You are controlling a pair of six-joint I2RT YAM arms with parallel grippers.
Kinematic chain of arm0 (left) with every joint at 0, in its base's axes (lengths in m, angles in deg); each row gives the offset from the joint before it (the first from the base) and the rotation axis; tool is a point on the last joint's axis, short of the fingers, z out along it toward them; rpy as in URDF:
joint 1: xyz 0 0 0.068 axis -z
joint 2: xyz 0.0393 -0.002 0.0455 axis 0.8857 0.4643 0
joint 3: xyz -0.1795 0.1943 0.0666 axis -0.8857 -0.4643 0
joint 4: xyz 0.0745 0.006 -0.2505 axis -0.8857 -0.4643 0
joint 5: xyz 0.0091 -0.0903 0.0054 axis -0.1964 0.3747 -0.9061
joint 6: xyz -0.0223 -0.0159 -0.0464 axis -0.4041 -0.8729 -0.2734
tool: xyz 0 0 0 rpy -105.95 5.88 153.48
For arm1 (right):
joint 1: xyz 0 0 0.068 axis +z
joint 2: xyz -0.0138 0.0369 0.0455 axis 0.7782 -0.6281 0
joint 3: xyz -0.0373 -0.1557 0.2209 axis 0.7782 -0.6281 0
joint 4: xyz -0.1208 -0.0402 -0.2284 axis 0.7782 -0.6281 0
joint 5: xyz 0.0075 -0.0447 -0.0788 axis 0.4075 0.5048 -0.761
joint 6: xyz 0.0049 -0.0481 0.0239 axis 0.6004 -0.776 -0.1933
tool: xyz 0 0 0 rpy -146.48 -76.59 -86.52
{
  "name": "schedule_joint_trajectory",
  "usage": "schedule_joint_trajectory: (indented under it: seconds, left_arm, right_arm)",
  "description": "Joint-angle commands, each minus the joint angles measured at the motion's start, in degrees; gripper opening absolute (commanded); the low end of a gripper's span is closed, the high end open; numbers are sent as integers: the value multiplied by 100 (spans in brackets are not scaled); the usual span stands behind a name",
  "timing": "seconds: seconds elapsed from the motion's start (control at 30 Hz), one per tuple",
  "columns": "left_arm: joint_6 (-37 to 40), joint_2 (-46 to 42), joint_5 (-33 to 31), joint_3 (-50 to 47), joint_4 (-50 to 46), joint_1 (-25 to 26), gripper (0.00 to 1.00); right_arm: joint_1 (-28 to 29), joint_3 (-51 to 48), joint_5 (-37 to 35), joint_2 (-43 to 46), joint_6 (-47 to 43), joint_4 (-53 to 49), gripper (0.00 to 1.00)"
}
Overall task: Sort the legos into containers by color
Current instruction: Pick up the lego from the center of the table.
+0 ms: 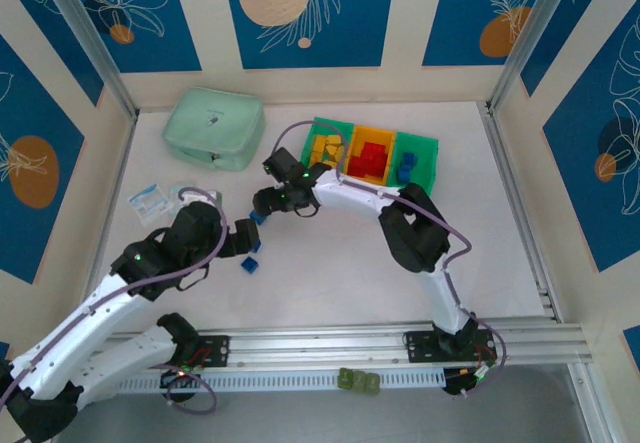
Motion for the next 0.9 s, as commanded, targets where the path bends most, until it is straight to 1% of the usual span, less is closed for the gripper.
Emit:
schedule_joint_trajectory:
  seconds: [0.0, 0.07, 0.17, 0.27, 0.43, 0.53, 0.73, 0.8, 0.87]
  left_arm:
    - [-133, -207, -355, -89, -314, -82, 99]
    - [-148, -287, -420, -111, -371, -90, 99]
    - [-185, -351, -500, -111, -451, -101, 99]
    - [-202, -420, -542, -129, -499, -109, 99]
    - [-202, -448, -557, -120, -553, -125, 99]
    - [-195, -423, -522, -154, -480, -131, 99]
    - [-186, -343, -403, -173, -362, -144, 99]
    - [-177, -330, -386, -188, -308, -139, 99]
    - [-162, -295, -354, -182, -264, -151, 99]
  right_arm:
    - [105, 648, -59, -483, 352, -526, 82]
    - [160, 1046, -165, -774, 305, -673, 82]
    - [255, 1650, -512, -1209, 234, -936, 84]
    - [264, 2192, -573, -1614, 260, -1212, 84]
    - [346, 2622, -821, -1905, 243, -1651, 84]
    - [414, 2476, -1190, -1765, 264, -1803, 83]
    - [380, 1647, -1402, -1181, 415, -1794, 77]
    - [364, 1335, -1314, -966, 422, -1634, 74]
    - [337, 1249, -1169, -893, 419, -1613, 68]
